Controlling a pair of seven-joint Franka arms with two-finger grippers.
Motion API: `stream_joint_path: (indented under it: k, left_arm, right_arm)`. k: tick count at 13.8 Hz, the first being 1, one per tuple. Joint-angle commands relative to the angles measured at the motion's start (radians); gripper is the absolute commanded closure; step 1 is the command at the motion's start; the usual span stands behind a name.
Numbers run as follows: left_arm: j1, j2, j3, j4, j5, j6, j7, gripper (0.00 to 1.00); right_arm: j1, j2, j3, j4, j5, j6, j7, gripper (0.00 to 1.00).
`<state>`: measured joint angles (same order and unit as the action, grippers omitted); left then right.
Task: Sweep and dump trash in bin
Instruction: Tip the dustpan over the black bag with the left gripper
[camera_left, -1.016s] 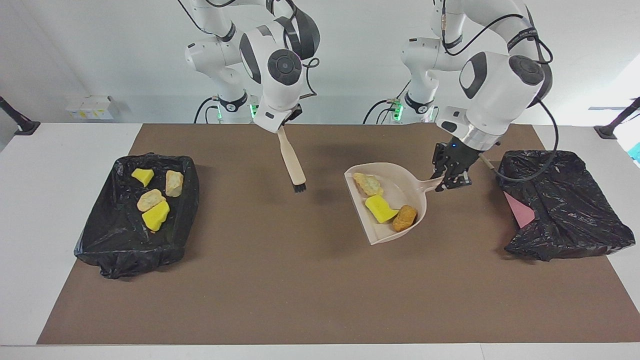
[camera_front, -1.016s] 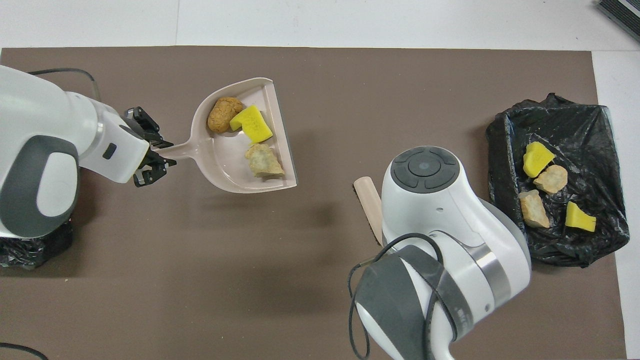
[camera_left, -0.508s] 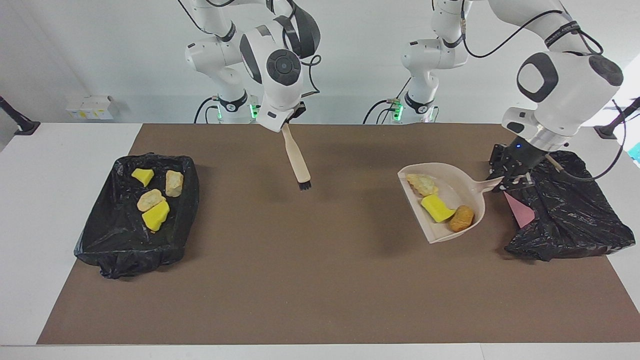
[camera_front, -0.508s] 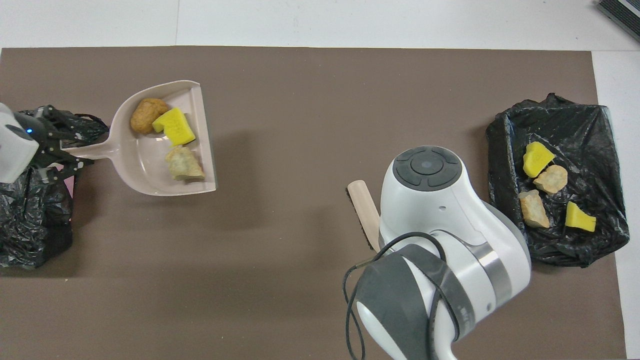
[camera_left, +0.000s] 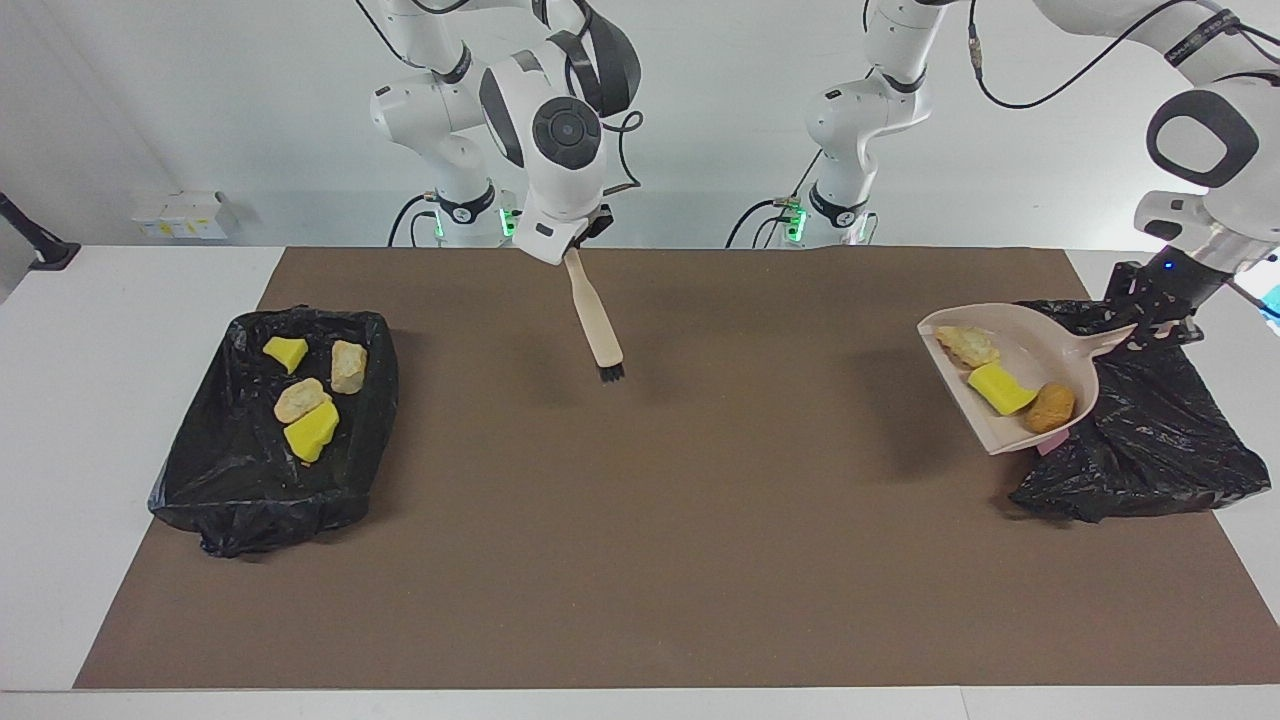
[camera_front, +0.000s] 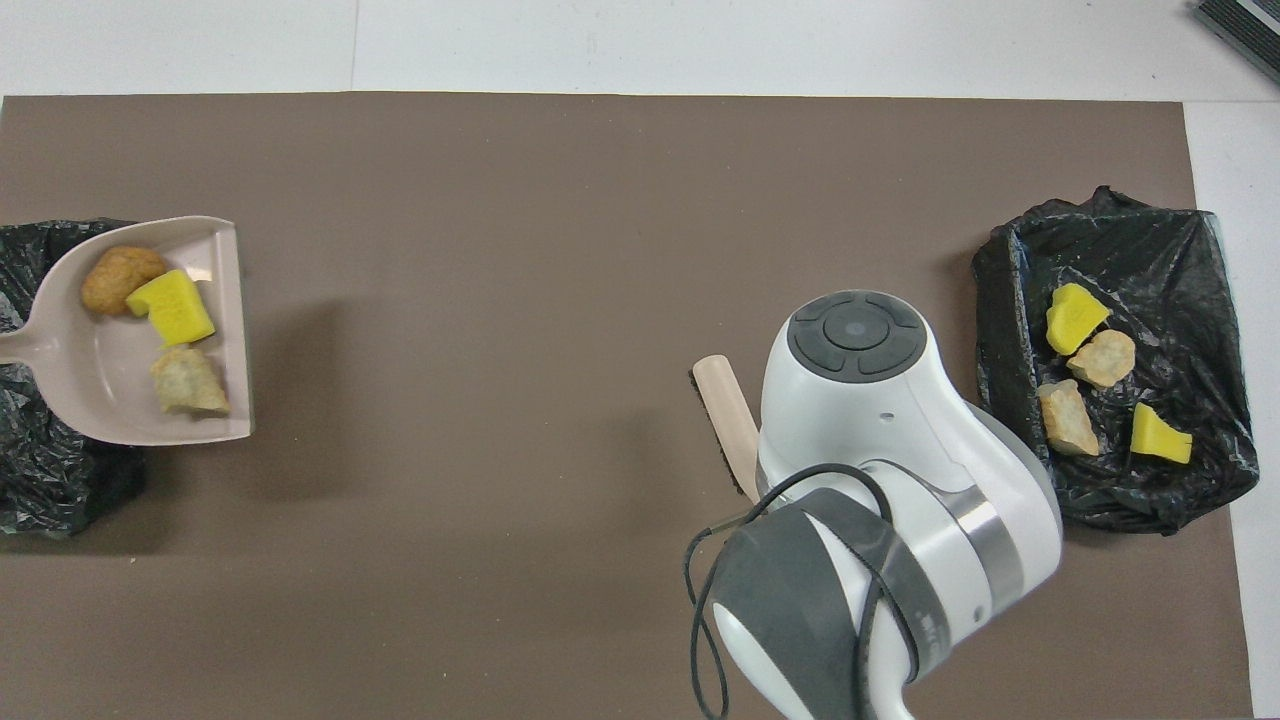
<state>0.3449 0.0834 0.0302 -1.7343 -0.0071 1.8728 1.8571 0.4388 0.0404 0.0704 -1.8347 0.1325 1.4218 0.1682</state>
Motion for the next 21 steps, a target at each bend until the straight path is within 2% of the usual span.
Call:
stream_joint_path:
  k: [1, 4, 6, 8, 10, 16, 19, 21]
  left_arm:
    - [0.074, 0.050, -0.012, 0.103, 0.114, -0.011, 0.065, 1.00]
    - [0.100, 0.059, -0.010, 0.102, 0.289, 0.083, 0.119, 1.00]
    - [0.095, 0.059, -0.010, 0.091, 0.366, 0.101, 0.103, 1.00]
    - [0.077, 0.056, -0.010, 0.087, 0.464, 0.101, -0.016, 1.00]
    - [0.013, 0.046, -0.010, 0.059, 0.608, 0.103, -0.119, 1.00]
    - [-0.069, 0.001, -0.010, 0.003, 0.950, 0.086, -0.236, 1.00]
    - [-0.101, -0.028, -0.010, -0.025, 1.111, 0.025, -0.373, 1.00]
    - [-0.122, -0.036, -0.023, -0.016, 1.122, -0.039, -0.435, 1.00]
  right_arm:
    - [-0.008, -0.008, 0.020, -0.005, 0.035, 0.025, 0.019, 1.00]
    - [0.034, -0.026, 0.023, -0.037, 0.064, 0.104, 0.172, 1.00]
    - [0.052, -0.051, 0.023, -0.076, 0.105, 0.156, 0.243, 1.00]
    - [0.110, -0.050, 0.025, -0.106, 0.111, 0.177, 0.345, 1.00]
    - [0.143, -0.071, 0.025, -0.174, 0.133, 0.244, 0.479, 1.00]
    - [0.237, -0.206, 0.025, -0.382, 0.231, 0.384, 0.544, 1.00]
    - [0.316, -0.211, 0.026, -0.443, 0.237, 0.442, 0.530, 1.00]
    - [0.369, -0.212, 0.026, -0.472, 0.239, 0.459, 0.530, 1.00]
